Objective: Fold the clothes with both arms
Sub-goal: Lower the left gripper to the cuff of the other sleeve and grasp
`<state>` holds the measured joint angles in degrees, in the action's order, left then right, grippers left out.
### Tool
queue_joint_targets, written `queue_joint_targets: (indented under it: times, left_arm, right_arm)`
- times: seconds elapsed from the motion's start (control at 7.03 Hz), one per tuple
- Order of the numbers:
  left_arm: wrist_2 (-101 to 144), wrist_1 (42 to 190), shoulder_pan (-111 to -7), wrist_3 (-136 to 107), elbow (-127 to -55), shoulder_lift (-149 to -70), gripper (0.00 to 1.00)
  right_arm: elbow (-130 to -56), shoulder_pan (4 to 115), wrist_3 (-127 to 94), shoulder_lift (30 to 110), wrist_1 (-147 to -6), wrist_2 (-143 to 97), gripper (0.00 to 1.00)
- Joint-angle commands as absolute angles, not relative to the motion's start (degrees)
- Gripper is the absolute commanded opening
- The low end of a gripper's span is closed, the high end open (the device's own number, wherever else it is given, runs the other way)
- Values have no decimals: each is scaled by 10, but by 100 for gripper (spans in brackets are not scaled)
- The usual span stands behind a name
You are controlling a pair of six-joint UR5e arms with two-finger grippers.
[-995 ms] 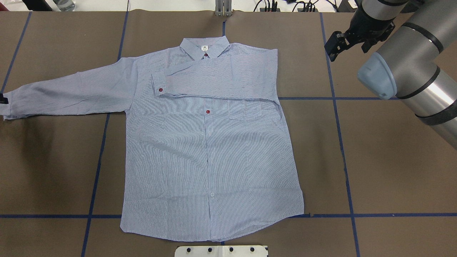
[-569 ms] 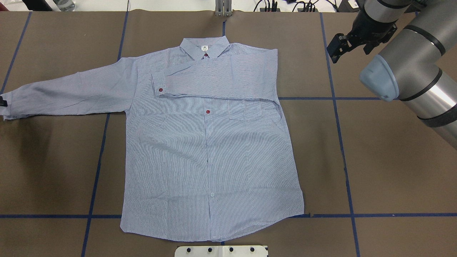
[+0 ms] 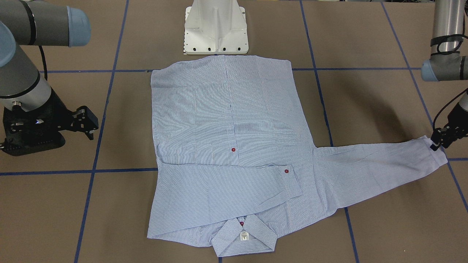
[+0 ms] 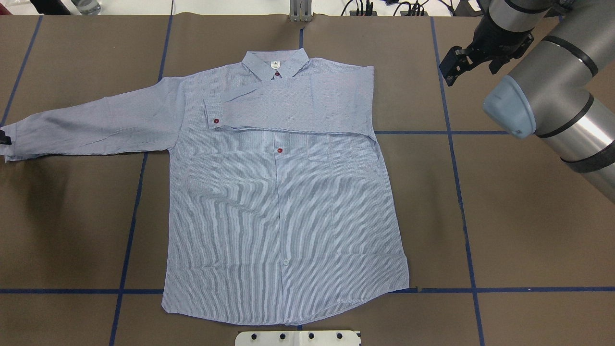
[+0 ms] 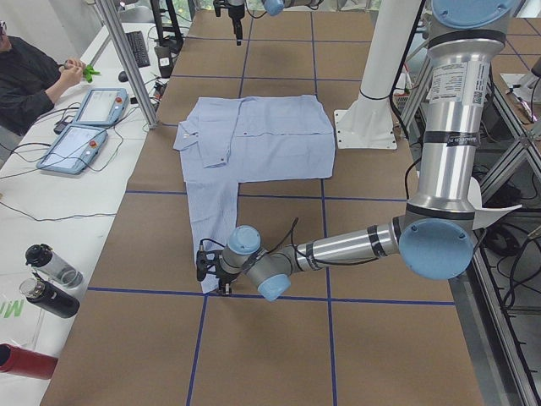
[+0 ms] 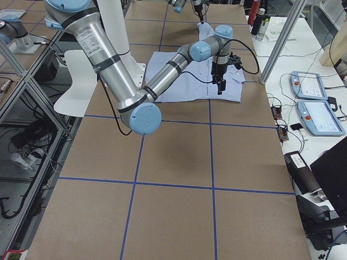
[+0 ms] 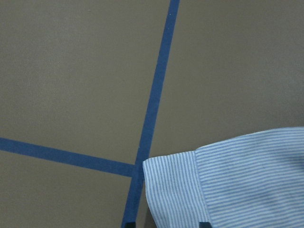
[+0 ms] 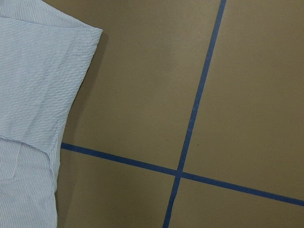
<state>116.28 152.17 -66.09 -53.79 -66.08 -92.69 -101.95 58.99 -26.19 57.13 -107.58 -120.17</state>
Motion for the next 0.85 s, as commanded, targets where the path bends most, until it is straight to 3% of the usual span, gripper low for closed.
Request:
queue_joint_targets:
  times: [0.0,0.71]
  left_arm:
    - [1163,1521,-660,-538,-661,-927,48]
    - [1163,1521,-656,-541,-661,-927,40]
  right_arm:
    - [-1020,590,-262,571,-1076,-1201,100]
    - [-1020,591,-262,571,-1076,-1201,100]
